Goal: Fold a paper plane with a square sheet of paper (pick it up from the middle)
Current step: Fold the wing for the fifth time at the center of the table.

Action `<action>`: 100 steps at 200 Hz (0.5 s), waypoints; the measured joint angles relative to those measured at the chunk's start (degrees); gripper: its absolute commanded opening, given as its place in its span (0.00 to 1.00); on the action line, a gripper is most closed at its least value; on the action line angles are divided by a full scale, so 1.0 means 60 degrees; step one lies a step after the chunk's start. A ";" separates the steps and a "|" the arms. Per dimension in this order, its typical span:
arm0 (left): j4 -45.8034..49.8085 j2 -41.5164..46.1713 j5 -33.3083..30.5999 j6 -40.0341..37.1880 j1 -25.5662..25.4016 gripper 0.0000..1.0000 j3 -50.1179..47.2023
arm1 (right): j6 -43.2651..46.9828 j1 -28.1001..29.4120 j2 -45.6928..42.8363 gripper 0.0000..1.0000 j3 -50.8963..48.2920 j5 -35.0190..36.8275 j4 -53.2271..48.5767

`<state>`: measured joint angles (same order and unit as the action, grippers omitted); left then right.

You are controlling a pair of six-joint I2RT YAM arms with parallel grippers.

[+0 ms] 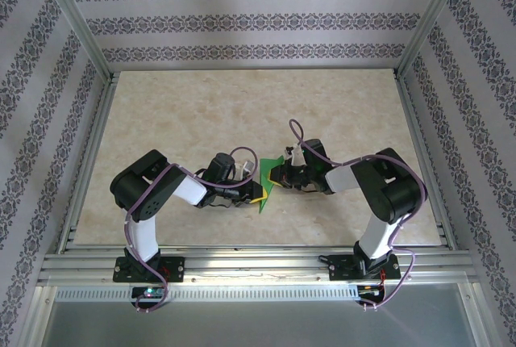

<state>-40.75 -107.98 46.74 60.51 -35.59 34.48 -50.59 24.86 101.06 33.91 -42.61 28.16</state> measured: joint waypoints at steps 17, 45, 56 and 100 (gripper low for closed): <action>-0.0015 -0.0007 0.0000 0.0000 0.0007 0.00 -0.0004 | 0.0000 0.0000 0.0098 0.09 0.0066 0.0000 -0.0004; -0.0022 -0.0011 0.0004 0.0004 0.0011 0.00 -0.0004 | 0.0000 0.0000 0.0306 0.09 0.0138 0.0011 -0.0004; -0.0022 -0.0011 0.0004 0.0004 0.0015 0.00 -0.0004 | -0.0004 0.0000 0.0412 0.09 0.0164 0.0007 0.0004; -0.0022 -0.0015 0.0007 0.0004 0.0015 0.00 -0.0004 | -0.0004 0.0000 0.0444 0.09 0.0193 -0.0025 -0.0004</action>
<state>-40.88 -108.07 46.78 60.53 -35.51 34.46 -50.61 24.86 103.72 35.07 -42.76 28.14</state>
